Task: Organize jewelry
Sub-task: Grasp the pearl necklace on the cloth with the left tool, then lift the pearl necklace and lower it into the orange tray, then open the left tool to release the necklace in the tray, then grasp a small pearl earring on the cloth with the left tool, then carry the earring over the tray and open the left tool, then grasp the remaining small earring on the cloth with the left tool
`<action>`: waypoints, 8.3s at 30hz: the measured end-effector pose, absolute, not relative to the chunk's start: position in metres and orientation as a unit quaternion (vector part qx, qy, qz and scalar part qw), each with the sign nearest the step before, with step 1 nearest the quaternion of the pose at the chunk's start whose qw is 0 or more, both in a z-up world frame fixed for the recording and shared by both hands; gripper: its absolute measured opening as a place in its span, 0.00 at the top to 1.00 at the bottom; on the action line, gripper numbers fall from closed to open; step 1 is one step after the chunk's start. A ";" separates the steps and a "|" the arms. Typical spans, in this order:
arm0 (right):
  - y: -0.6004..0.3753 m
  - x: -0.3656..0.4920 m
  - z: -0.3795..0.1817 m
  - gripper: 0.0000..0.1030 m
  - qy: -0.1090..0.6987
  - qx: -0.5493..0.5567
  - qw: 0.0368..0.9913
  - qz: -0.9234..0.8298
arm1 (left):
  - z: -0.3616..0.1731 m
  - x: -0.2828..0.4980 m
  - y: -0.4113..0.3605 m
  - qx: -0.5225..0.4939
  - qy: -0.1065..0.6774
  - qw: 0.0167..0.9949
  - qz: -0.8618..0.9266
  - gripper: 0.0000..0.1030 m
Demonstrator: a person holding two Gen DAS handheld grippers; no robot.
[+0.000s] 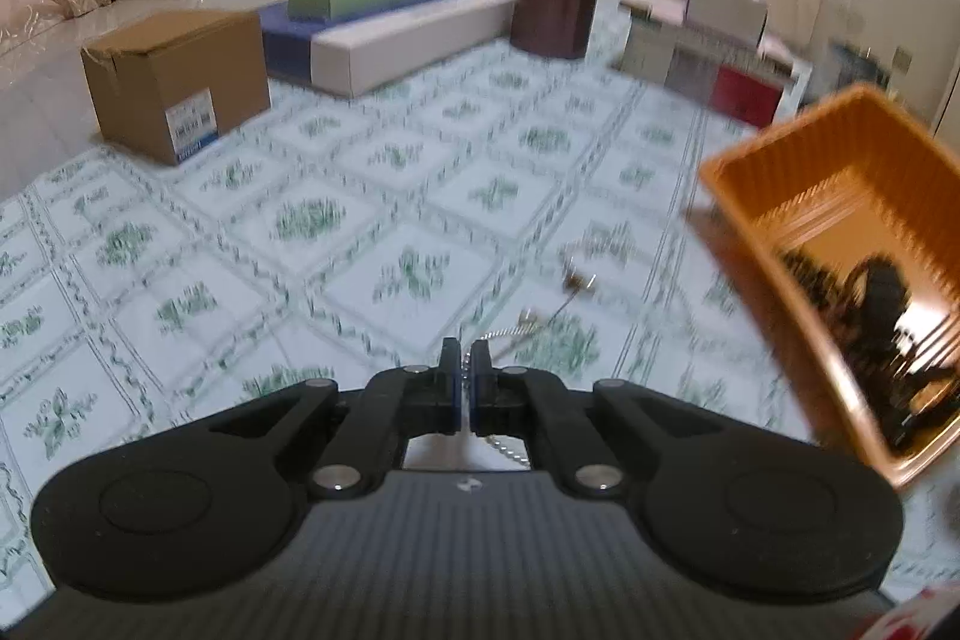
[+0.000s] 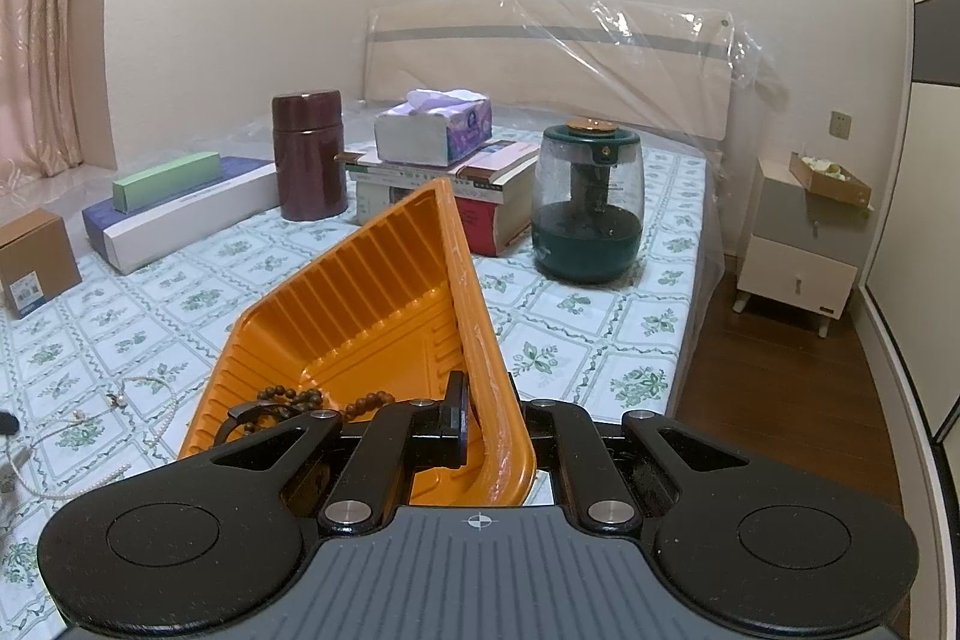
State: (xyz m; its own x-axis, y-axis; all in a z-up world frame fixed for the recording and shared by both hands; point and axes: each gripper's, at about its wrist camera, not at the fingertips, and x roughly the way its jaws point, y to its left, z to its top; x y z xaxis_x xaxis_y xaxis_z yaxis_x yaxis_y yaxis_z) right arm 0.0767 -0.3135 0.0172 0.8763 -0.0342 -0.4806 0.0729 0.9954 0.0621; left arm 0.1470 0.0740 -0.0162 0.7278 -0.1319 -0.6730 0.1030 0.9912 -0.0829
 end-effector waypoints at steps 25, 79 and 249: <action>-0.310 0.077 0.020 0.92 0.245 0.037 0.968 -0.026 | 0.107 0.139 0.057 -0.017 0.252 0.959 -0.132 0.99; -0.307 0.079 0.020 0.92 0.247 0.044 0.968 -0.027 | 0.131 0.169 -0.145 -0.009 0.267 0.887 -0.376 0.99; -0.310 0.081 0.013 0.92 0.253 0.040 0.966 -0.031 | 0.031 0.154 -0.005 -0.013 0.321 0.935 -0.148 0.82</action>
